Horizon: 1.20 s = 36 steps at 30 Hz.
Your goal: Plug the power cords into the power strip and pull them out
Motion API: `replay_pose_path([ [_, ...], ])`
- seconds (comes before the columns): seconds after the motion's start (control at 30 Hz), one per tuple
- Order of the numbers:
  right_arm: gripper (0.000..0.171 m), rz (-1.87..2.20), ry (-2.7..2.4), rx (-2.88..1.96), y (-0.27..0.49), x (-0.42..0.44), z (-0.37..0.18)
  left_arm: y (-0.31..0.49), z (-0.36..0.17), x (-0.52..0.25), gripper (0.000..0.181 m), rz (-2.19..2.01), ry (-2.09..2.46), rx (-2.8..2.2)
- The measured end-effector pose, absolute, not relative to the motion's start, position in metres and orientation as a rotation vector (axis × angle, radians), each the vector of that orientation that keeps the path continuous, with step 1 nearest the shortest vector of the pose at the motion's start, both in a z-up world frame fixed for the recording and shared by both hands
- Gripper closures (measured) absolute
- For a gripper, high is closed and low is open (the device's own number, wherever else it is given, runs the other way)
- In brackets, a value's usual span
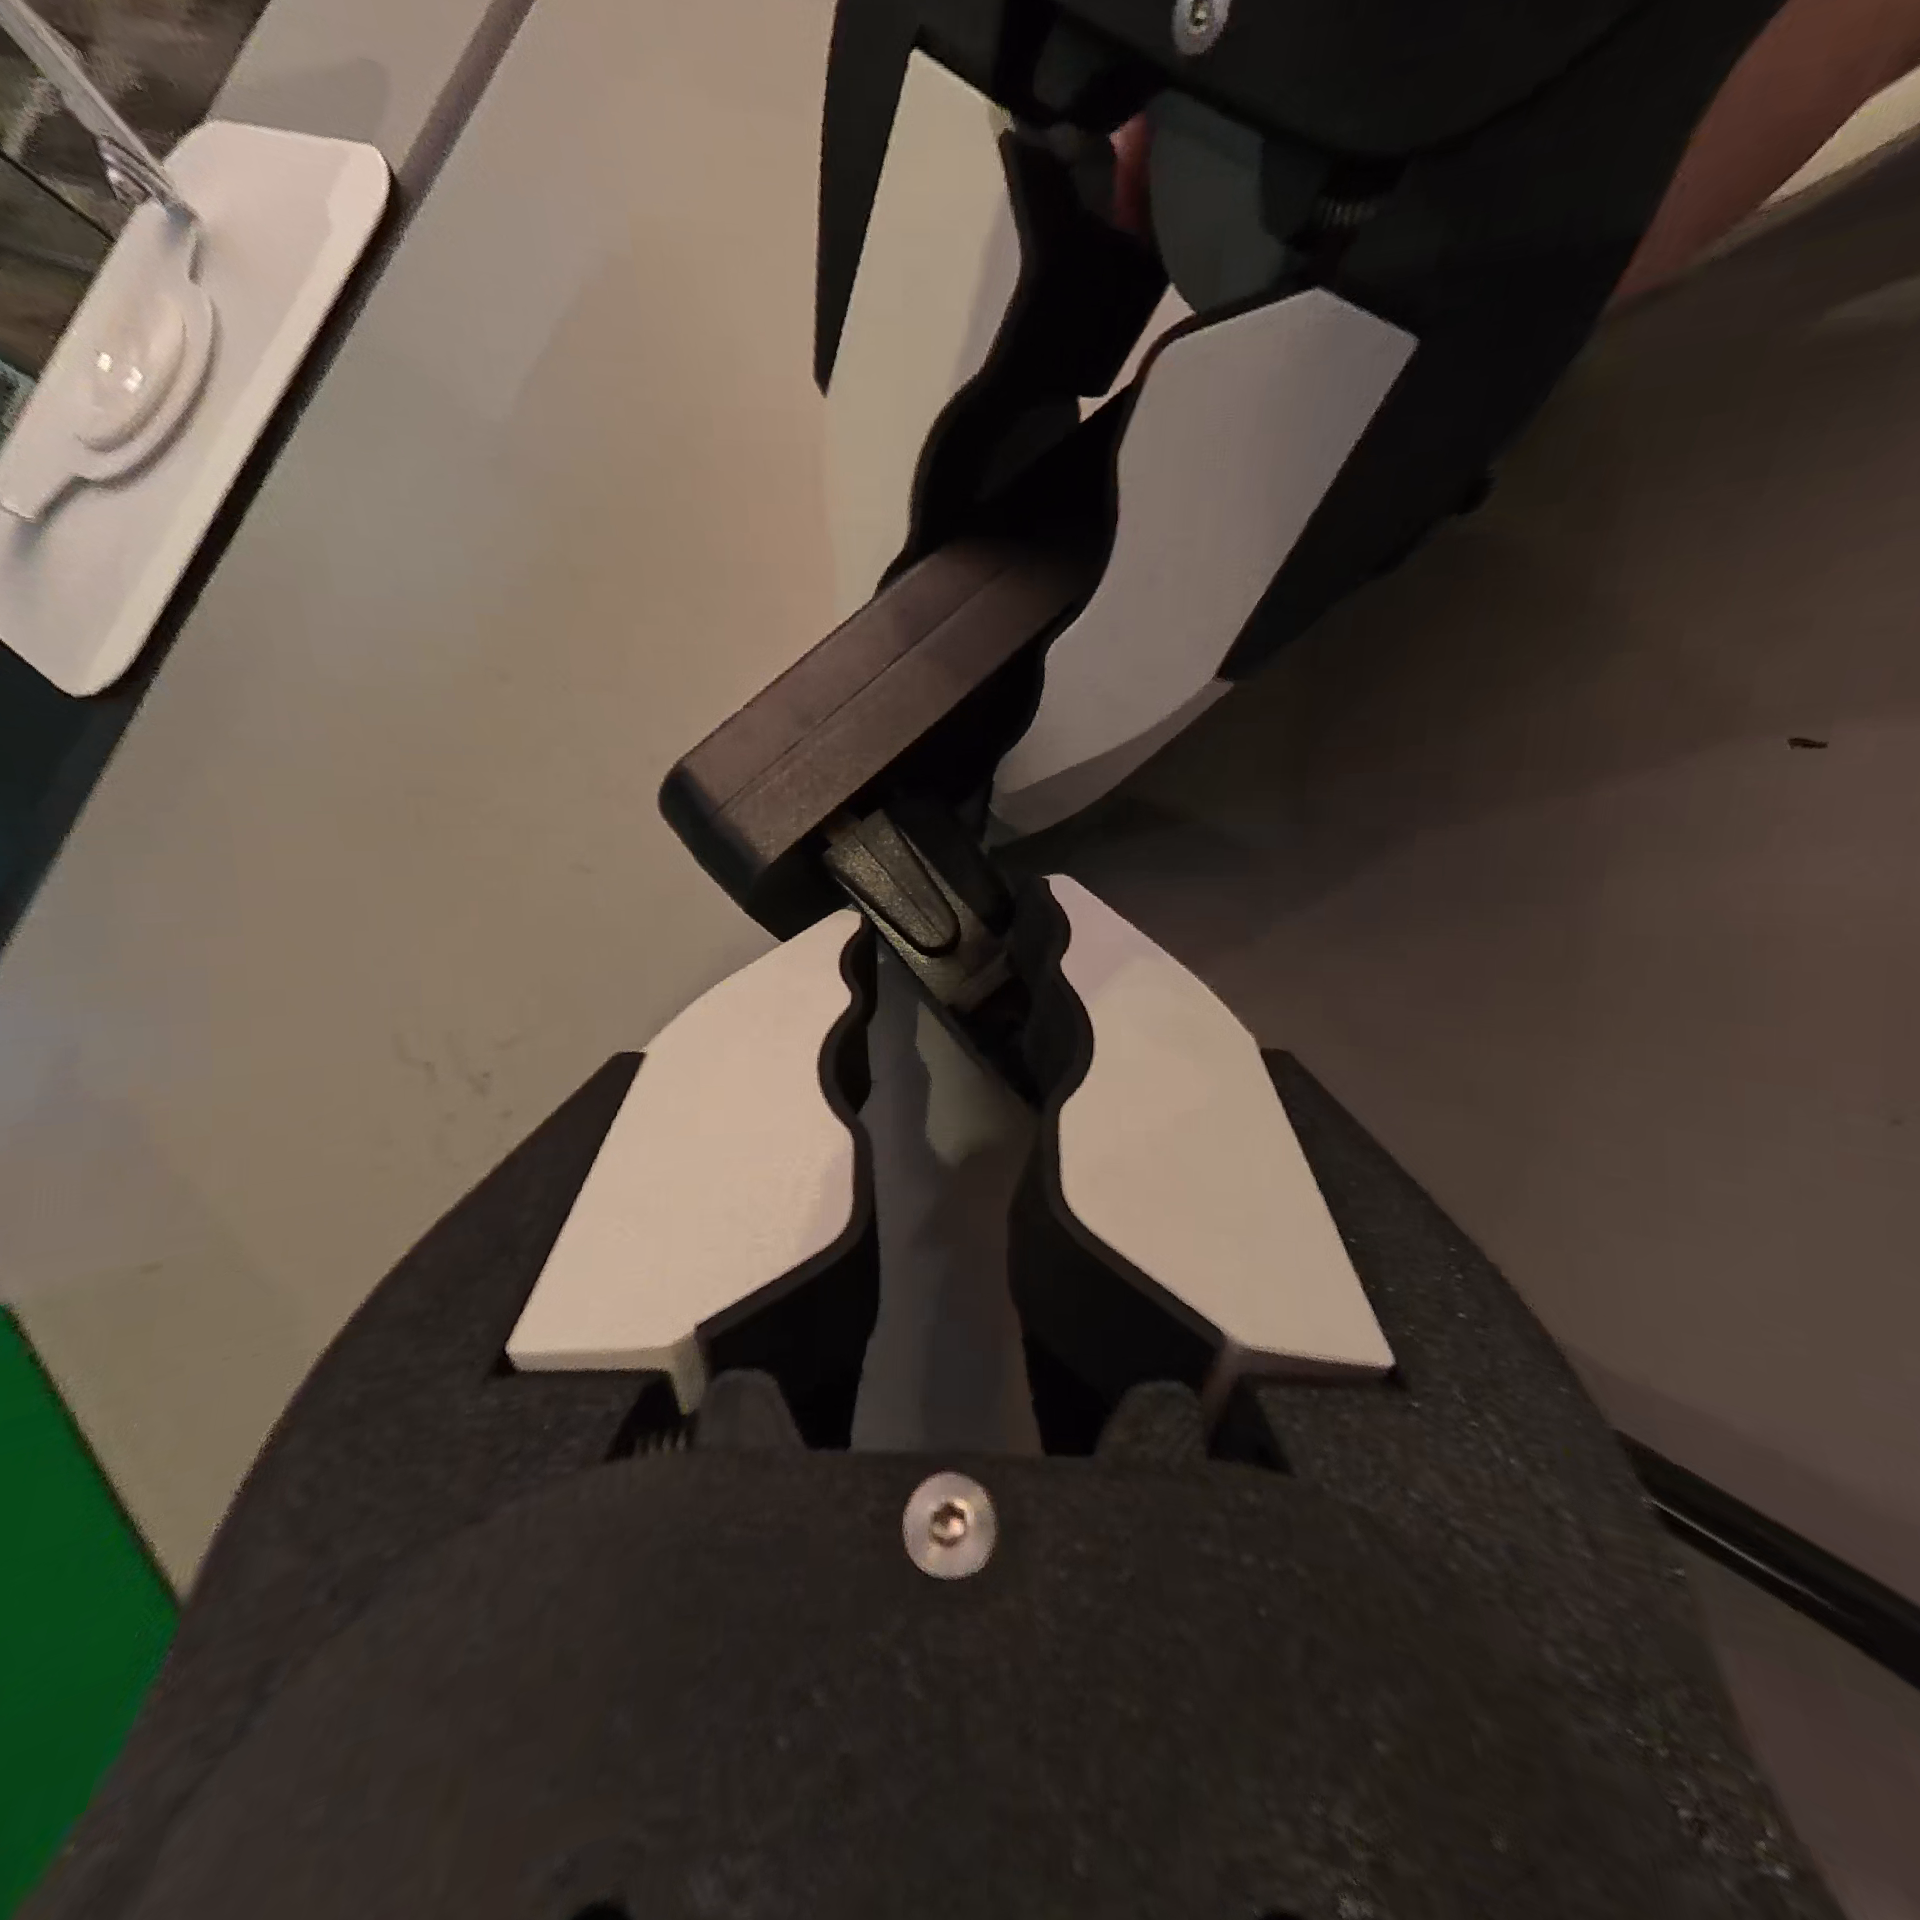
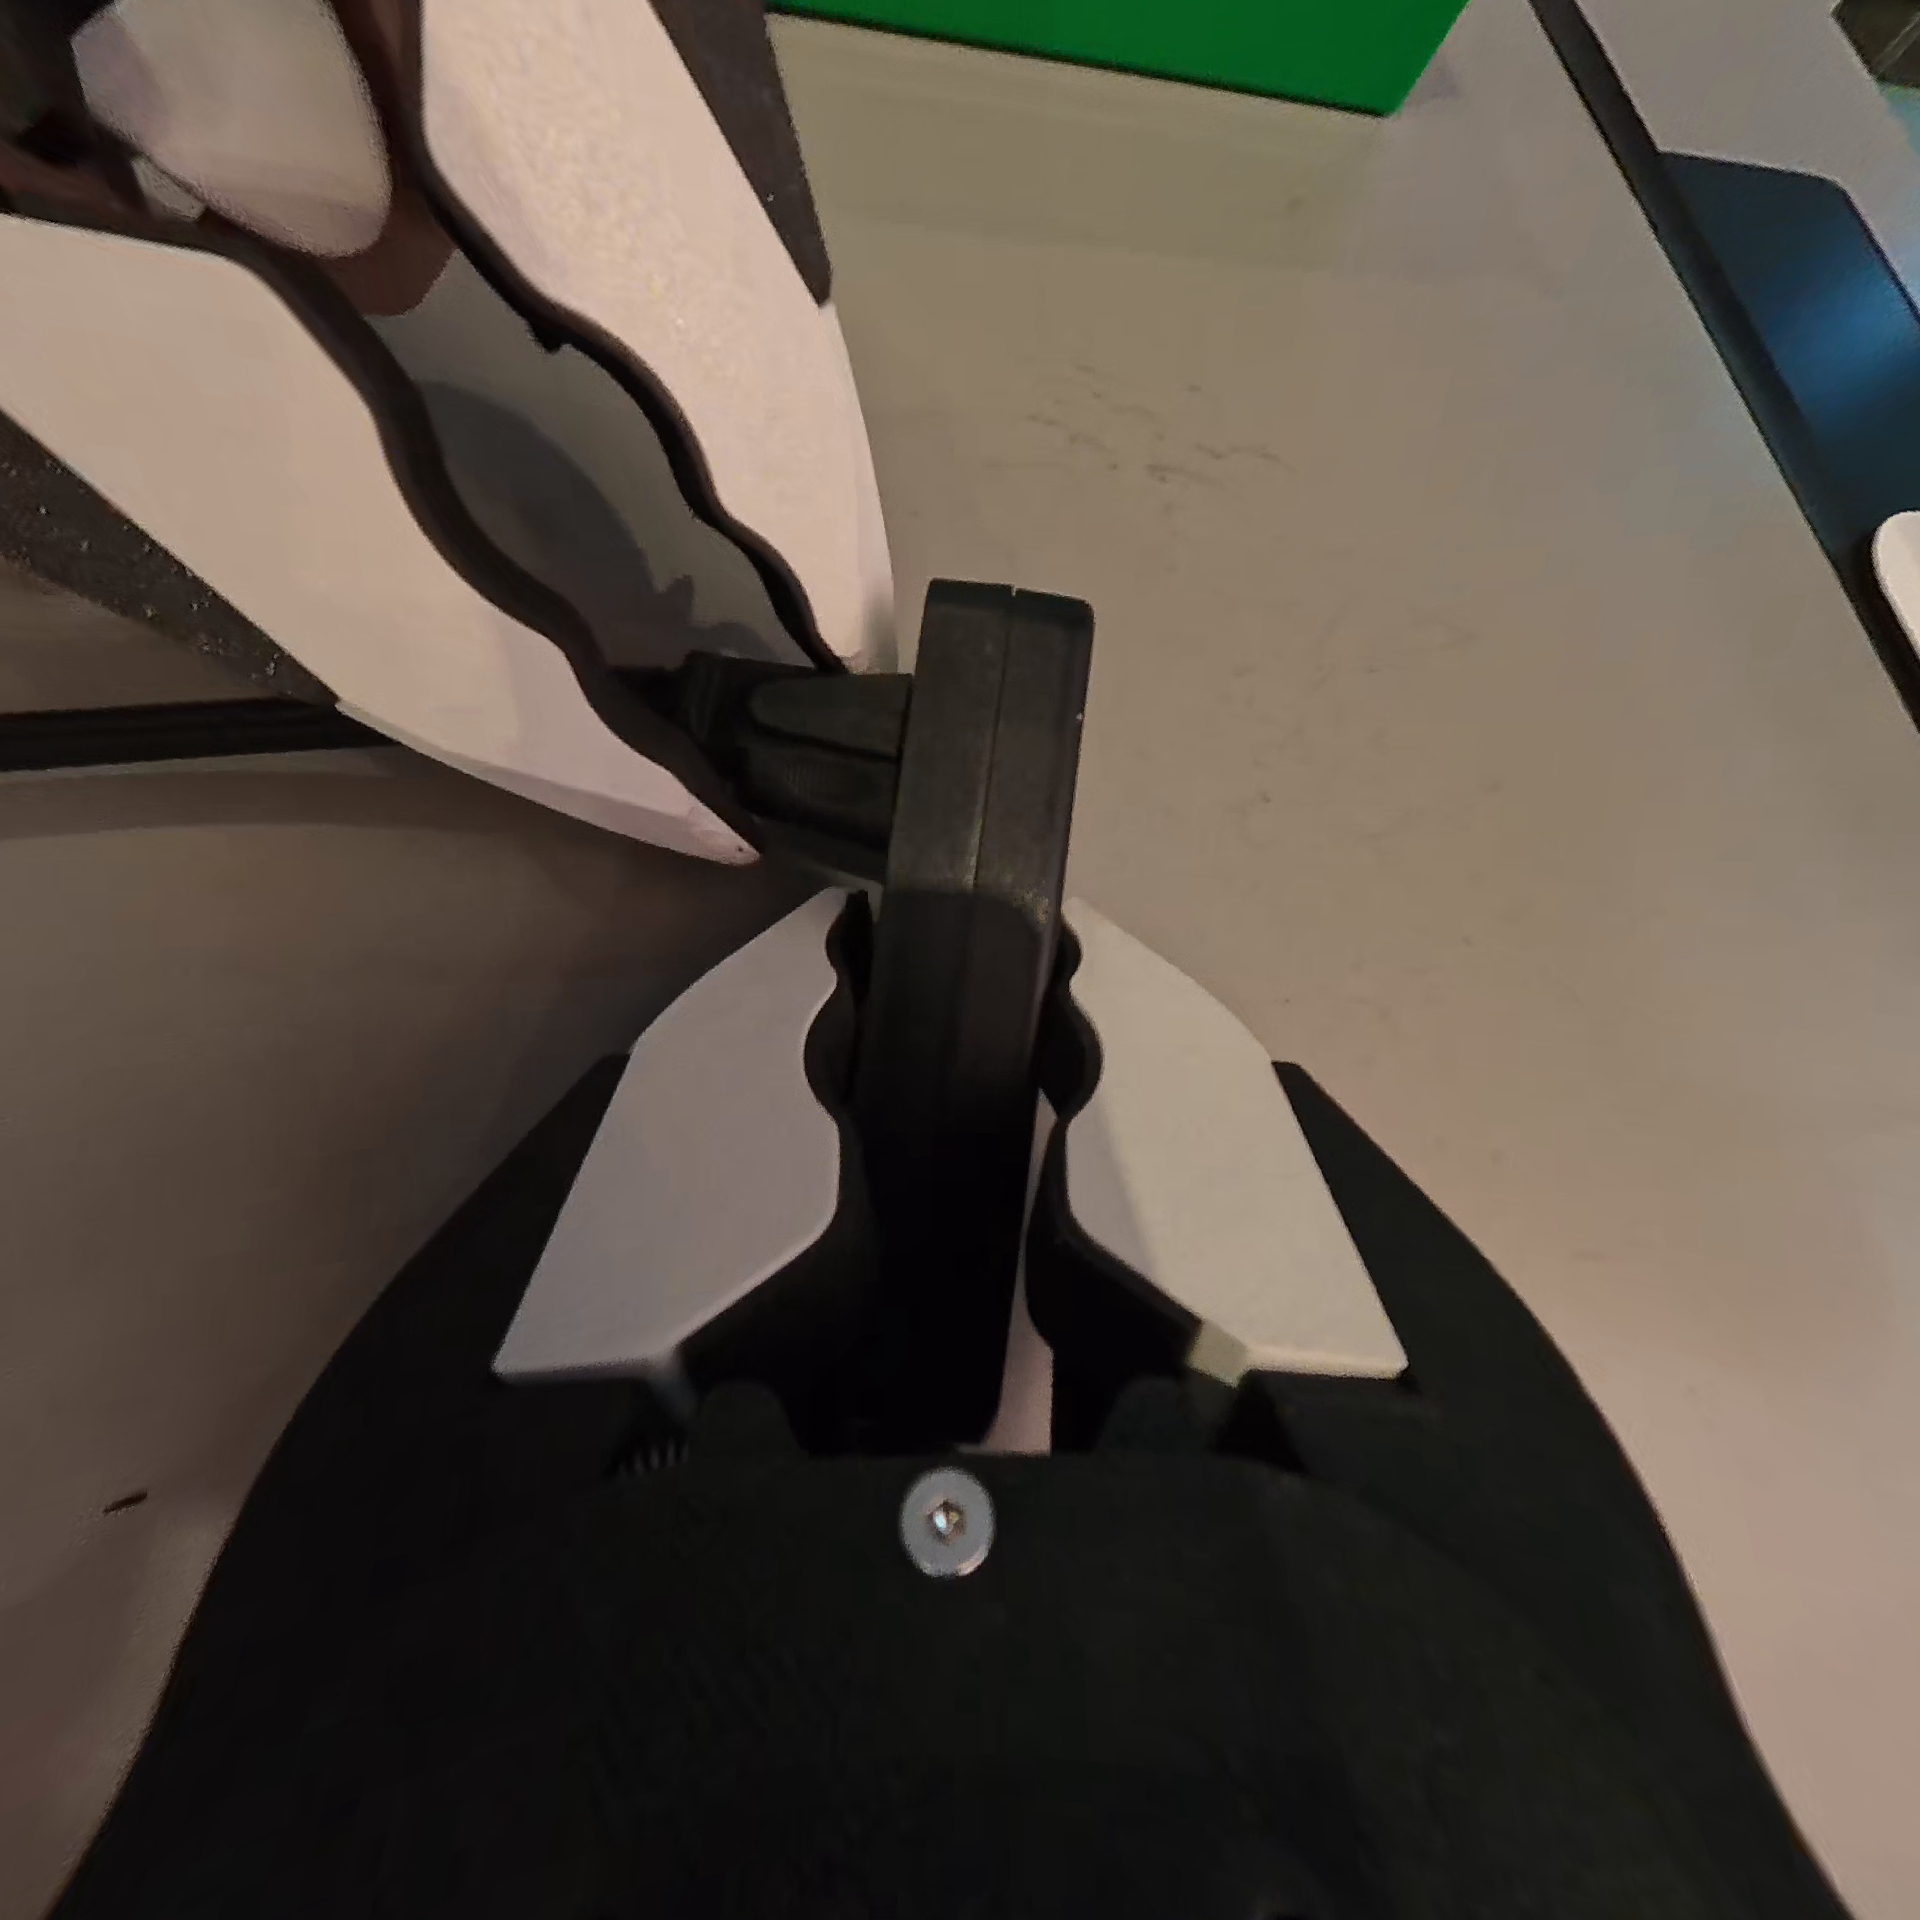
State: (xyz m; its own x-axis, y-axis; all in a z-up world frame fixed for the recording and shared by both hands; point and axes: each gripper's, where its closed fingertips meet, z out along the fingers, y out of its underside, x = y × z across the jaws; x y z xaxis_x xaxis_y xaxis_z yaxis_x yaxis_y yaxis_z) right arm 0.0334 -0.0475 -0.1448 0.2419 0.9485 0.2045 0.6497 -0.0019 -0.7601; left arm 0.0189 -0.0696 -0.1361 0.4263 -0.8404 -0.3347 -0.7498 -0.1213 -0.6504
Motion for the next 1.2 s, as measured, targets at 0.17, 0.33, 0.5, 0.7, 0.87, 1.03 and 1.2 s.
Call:
replay_pose_path([
  [0.17, 0.138, 0.505, -1.495, -1.68, -0.049, 0.034, -0.142, -0.072, -0.132, 0.019, 0.152, -0.196, 1.404, -1.823],
  [0.33, 0.136, 0.542, -1.506, -1.653, -0.051, 0.033, -0.141, -0.074, -0.13, 0.018, 0.152, -0.26, 1.416, -1.788],
  [0.5, 0.137, 0.48, -1.492, -1.622, -0.046, 0.034, -0.139, -0.071, -0.131, 0.022, 0.15, -0.405, 1.253, -1.878],
  [0.7, 0.139, 0.283, -1.392, -1.437, -0.034, 0.034, -0.116, -0.071, -0.12, 0.024, 0.152, -0.737, 1.025, -2.001],
  [0.87, 0.139, 0.232, -1.349, -1.329, -0.032, 0.029, -0.1, -0.093, -0.123, 0.039, 0.156, -1.338, 0.911, -2.142],
  [1.03, 0.139, 0.275, -1.387, -1.332, -0.031, 0.027, -0.106, -0.102, -0.131, 0.047, 0.175, -1.407, 0.945, -2.203],
  [1.2, 0.136, 0.251, -1.448, -1.419, -0.024, 0.025, -0.121, -0.104, -0.133, 0.051, 0.175, -1.33, 0.979, -2.214],
])
